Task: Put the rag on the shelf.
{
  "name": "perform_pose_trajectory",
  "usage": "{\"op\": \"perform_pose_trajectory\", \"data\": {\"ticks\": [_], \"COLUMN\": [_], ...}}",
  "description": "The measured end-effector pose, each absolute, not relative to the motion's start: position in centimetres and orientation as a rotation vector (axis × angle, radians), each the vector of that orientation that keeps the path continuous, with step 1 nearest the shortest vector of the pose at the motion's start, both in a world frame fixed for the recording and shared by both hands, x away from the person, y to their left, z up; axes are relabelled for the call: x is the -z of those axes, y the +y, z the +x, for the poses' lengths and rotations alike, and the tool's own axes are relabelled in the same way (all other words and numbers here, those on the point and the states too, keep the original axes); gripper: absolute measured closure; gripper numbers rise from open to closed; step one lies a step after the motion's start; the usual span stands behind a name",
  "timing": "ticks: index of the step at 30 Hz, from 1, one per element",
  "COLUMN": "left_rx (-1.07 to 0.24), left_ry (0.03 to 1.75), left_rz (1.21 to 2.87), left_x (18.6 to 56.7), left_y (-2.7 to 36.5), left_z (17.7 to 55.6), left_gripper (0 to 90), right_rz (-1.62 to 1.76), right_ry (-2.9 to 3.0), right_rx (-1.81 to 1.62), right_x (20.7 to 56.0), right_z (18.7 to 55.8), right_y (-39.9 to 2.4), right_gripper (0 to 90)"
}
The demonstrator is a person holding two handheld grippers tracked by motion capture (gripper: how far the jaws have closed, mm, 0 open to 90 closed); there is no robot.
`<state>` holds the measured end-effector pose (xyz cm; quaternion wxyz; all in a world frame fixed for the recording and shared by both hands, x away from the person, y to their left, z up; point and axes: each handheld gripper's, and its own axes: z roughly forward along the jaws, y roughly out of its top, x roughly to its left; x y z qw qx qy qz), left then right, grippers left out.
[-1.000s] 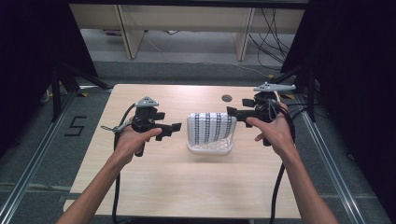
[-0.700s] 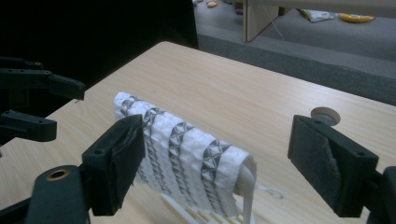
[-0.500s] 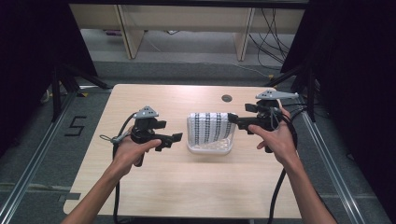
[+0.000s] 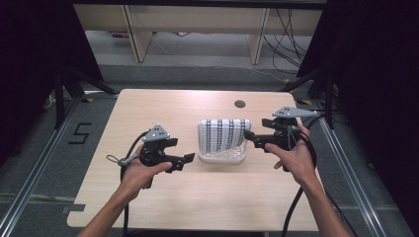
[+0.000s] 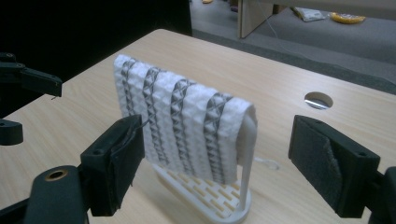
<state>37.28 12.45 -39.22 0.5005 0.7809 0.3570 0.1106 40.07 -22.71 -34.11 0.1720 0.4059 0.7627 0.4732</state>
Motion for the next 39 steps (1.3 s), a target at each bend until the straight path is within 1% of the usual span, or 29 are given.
{"op": "perform_pose_trajectory", "data": {"ticks": [3, 9, 17, 24, 29, 30, 34, 35, 36, 39], "left_rx": [-0.228, -0.223, -0.23, -0.24, -0.25, -0.254, -0.258, -0.258, -0.258, -0.257], "left_ry": [0.832, 0.816, 0.808, 0.799, 0.781, 0.784, 0.775, 0.773, 0.773, 0.788], "left_rz": [1.889, 1.888, 1.885, 1.903, 1.882, 1.877, 1.892, 1.906, 1.906, 1.912], "left_x": [39.7, 40.0, 40.7, 41.9, 42.6, 42.8, 43.1, 43.3, 43.3, 43.8], "left_y": [12.4, 12.5, 12.7, 13.1, 13.4, 13.4, 13.4, 13.5, 13.5, 13.9], "left_z": [36.3, 35.1, 34.1, 33.1, 32.6, 32.5, 32.2, 32.0, 32.0, 31.6], "left_gripper": [16.5, 16.6, 16.5, 16.5, 16.5, 16.5, 16.5, 16.6, 16.6, 16.6], "right_rz": [1.126, 1.129, 1.118, 1.098, 1.148, 1.1, 1.096, 1.144, 1.097, 1.108], "right_ry": [2.172, 2.167, 2.189, 2.201, 2.221, 2.223, 2.216, 2.233, 2.221, 2.207], "right_rx": [-1.309, -1.322, -1.324, -1.353, -1.341, -1.335, -1.343, -1.336, -1.331, -1.361], "right_x": [34.7, 35.2, 36.0, 37.6, 38.2, 38.4, 38.8, 39.0, 39.1, 39.7], "right_z": [39.4, 38.4, 37.7, 36.7, 35.7, 35.8, 35.5, 35.0, 35.1, 34.8], "right_y": [-22.8, -22.7, -22.7, -22.4, -22.3, -22.4, -22.4, -22.3, -22.5, -22.3], "right_gripper": [19.5, 19.5, 19.2, 19.2, 19.1, 19.1, 19.0, 19.0, 19.0, 19.0]}}
